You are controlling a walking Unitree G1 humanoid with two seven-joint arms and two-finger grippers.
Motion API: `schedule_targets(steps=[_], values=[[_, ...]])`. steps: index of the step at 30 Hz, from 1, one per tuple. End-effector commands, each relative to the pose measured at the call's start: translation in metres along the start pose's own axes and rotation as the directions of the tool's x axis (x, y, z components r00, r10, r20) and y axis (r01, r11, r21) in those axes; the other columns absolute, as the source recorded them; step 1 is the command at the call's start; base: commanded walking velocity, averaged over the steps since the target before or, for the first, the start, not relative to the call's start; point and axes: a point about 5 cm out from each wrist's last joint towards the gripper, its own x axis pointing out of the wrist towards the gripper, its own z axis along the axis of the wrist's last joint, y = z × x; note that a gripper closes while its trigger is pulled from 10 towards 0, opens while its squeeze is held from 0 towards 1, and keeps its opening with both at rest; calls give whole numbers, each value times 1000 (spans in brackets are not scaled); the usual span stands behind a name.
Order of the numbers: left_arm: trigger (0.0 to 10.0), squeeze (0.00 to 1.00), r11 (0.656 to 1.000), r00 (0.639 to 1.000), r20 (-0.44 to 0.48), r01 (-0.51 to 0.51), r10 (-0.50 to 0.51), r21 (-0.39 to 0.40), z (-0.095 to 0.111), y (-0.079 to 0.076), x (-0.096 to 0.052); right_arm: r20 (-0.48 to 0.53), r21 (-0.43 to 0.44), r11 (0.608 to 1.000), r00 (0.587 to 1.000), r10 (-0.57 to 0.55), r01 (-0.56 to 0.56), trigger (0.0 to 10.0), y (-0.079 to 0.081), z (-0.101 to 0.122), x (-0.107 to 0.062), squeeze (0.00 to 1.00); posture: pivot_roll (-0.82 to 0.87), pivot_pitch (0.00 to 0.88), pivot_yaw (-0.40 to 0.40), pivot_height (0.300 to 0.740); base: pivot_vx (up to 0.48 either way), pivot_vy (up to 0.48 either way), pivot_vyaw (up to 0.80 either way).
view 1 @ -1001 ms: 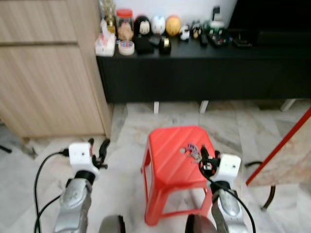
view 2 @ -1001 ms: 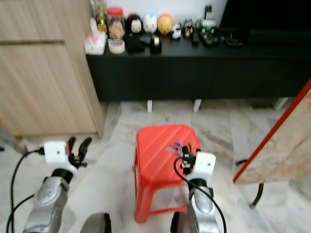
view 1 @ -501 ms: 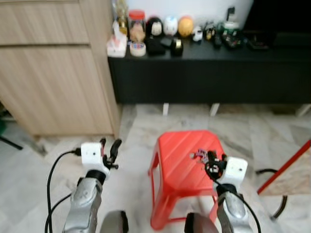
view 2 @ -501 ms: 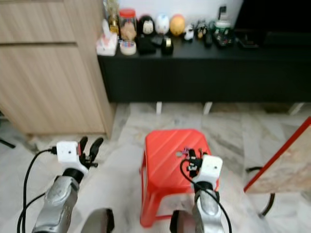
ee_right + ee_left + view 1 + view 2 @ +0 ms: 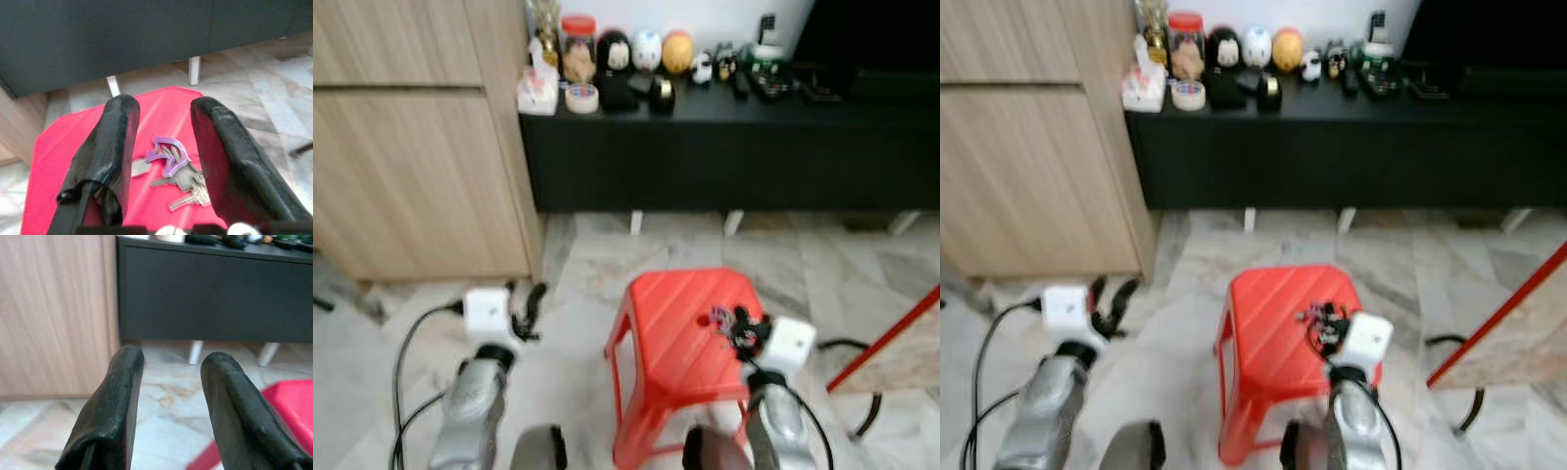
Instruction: Hang keys on a hook
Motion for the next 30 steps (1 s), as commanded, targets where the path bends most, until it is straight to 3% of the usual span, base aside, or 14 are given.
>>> schedule_targets(steps=[1,21,30], values=[[10000,0,999,1000,-7,26,-26,-19,-2,-10,1,-20,19,999,999,-32,32,10000,-5,-3,-1,0,98,63,-64,587,289,0,0],[10000,0,1000,1000,-3,24,-24,-9,-1,-9,1,-28,37,998,998,-56,57,10000,-7,-5,0,0,103,66,-61,587,314,0,0],[10000,0,1000,1000,-5,23,-23,18,-1,-7,1,-35,41,998,998,-49,51,10000,-5,-7,-1,0,105,67,-59,587,0,-71,0]])
